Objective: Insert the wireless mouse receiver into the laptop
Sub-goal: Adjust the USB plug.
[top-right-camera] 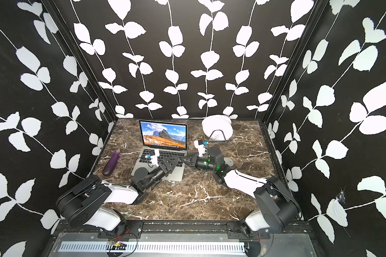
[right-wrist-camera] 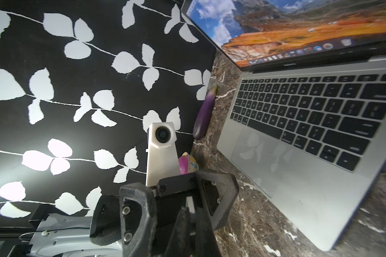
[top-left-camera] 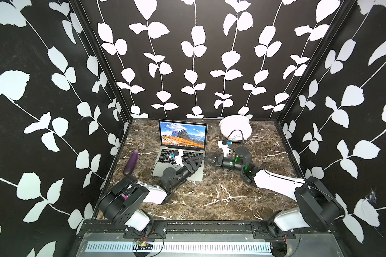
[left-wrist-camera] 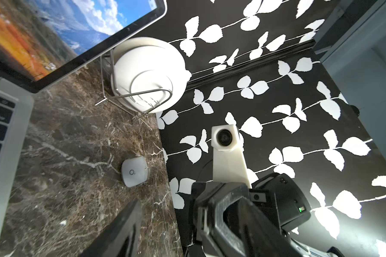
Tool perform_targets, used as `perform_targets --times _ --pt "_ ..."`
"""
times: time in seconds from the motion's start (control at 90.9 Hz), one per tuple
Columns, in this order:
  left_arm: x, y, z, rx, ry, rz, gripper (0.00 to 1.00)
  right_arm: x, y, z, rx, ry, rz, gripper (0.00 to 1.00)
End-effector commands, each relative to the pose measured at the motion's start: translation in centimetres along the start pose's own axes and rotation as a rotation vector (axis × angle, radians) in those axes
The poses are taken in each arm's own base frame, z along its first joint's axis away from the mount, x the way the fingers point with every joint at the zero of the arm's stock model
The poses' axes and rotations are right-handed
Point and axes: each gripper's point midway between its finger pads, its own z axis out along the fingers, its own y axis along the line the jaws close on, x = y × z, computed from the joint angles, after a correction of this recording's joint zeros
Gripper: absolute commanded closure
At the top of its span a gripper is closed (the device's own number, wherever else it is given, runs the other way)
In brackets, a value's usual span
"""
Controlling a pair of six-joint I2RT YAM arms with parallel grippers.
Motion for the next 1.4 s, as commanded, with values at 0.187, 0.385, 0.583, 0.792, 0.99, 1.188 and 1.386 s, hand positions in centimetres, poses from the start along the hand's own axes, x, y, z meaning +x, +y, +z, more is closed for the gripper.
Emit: perform_targets --times 0.187,0.385,0.583,0.792,0.99,1.188,1.386 --pt "-3.2 2.8 -3.1 -0.484 0.038 0.329 0.17 -2.7 -8.0 -2.9 0.258 0.016 -0.037 1.0" --pt "-9.9 6.9 -10.6 -1.029 -0.005 0.441 0.21 -4.9 -13.5 -0.5 0.201 0.031 -0.054 1.0" --pt "-12.1 13.6 -12.9 -1.124 0.073 0.135 0.36 -5.9 -16.1 1.6 0.126 0.033 -0.022 1.0" --pt "-14.9 15.7 -14.7 -1.204 -0.021 0.127 0.36 -5.3 -18.5 2.1 0.195 0.08 0.015 1.0" --pt "-16.2 18.2 -15.7 -1.226 -0.058 0.024 0.38 -5.7 -19.6 3.2 0.202 0.094 0.043 1.0" --pt "-16.3 20.5 -16.5 -1.228 -0.083 -0.063 0.39 -6.2 -19.1 3.9 0.186 0.1 0.034 1.0" --pt "-17.4 21.4 -16.8 -1.231 -0.118 -0.09 0.4 -5.8 -18.7 5.2 0.193 0.146 0.014 1.0"
